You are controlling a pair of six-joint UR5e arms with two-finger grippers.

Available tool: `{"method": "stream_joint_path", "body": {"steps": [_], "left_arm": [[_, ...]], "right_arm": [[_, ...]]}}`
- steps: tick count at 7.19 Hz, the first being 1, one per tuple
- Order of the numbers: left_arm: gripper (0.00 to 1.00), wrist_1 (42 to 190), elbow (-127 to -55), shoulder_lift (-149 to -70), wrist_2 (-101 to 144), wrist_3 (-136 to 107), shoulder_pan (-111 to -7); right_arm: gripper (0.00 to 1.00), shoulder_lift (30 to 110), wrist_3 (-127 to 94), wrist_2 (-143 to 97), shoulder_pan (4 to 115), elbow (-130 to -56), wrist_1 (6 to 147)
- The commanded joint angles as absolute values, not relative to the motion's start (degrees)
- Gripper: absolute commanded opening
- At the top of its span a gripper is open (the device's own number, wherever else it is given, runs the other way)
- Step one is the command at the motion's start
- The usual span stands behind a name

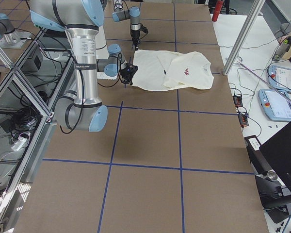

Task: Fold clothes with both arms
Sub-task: 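Grasp the other hem corner with the left gripper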

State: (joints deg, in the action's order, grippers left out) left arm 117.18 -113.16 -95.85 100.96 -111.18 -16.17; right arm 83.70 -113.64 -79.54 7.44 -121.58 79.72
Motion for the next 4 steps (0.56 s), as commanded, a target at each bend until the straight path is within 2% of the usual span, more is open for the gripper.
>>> {"method": "stream_joint_path", "body": {"steps": [1, 3, 4], "left_arm": [[0.00, 117.07, -114.08, -95.98, 101.16, -111.18, -16.08], [0.00, 115.33, -118.98, -95.89, 102.65, -110.83, -16.17], [0.00, 114.96, -121.35, -95.71, 102.74, -110.83, -16.08]], "right_arm": [[0.00, 84.02, -113.64, -79.54, 7.82, -122.25, 79.63], [0.00, 87.87, -113.99, -79.80, 6.52, -127.58, 81.28], [0.00, 89.20, -114.26, -80.59, 3.98, -133.01, 85.65]]}}
